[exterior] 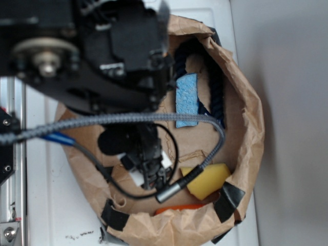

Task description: Grab the blue sponge.

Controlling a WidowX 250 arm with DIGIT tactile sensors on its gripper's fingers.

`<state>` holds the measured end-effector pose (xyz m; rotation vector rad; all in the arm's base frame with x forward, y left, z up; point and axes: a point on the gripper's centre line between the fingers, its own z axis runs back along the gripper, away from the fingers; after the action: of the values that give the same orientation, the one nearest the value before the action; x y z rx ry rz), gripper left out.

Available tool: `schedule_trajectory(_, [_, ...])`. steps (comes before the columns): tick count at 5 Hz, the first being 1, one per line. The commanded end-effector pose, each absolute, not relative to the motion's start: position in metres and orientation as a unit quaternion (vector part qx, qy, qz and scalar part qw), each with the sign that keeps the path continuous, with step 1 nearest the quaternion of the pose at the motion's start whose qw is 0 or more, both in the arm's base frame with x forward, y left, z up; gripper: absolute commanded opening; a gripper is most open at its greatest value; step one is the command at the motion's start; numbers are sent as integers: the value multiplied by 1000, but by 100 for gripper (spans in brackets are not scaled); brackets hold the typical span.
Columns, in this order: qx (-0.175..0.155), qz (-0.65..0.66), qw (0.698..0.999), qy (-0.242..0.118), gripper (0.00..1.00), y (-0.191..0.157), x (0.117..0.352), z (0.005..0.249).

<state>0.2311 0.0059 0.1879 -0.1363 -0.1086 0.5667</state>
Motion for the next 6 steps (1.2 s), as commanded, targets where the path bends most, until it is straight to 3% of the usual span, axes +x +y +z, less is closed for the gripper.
schedule_trajectory(1, [-73,286,952,-80,100,14,235,202])
schedule_trajectory(3, [-81,336,931,-117,100,30,247,136])
schedule_trajectory(5, [-72,393,909,-120,100,33,269,104])
schedule_trajectory(6, [-43,426,896,-121,100,29,290,91])
